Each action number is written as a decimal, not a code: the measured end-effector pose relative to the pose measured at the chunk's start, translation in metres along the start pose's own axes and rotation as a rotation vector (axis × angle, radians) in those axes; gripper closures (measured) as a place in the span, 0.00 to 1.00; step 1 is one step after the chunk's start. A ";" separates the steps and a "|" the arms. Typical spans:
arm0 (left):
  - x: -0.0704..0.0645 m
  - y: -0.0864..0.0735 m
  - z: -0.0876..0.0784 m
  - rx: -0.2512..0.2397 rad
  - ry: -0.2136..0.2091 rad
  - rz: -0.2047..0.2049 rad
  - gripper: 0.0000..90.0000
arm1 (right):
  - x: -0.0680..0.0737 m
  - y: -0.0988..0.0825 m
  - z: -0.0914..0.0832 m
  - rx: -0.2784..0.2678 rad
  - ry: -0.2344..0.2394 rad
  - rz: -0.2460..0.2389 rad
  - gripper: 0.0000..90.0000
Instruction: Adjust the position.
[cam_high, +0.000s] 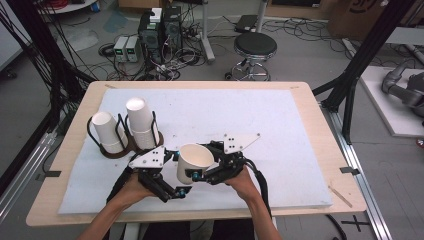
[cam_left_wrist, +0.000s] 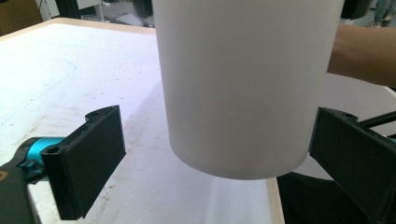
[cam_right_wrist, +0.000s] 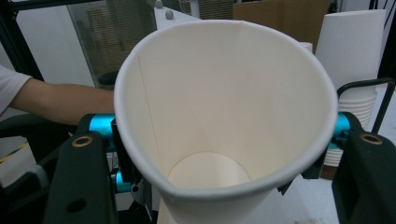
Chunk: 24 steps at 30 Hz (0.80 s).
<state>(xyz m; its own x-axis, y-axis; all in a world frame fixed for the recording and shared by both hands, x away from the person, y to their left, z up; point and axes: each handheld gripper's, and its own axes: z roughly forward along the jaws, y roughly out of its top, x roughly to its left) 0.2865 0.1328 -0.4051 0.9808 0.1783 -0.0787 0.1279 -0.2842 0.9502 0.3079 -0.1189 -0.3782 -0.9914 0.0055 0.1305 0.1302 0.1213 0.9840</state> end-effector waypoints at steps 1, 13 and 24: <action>0.000 0.000 0.000 0.006 0.019 0.009 0.04 | 0.000 0.000 0.000 0.001 -0.001 0.002 0.38; 0.005 -0.011 -0.024 -0.005 0.108 -0.005 0.04 | -0.001 0.001 -0.008 -0.010 -0.034 -0.005 0.38; 0.005 -0.023 -0.045 0.014 0.124 -0.011 0.04 | -0.003 0.003 -0.016 -0.026 -0.055 -0.006 0.38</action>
<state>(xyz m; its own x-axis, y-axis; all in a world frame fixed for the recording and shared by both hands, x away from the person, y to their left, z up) 0.2819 0.1830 -0.4141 0.9537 0.2965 -0.0505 0.1417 -0.2948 0.9450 0.3110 -0.1344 -0.3741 -0.9912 0.0598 0.1180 0.1233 0.0956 0.9878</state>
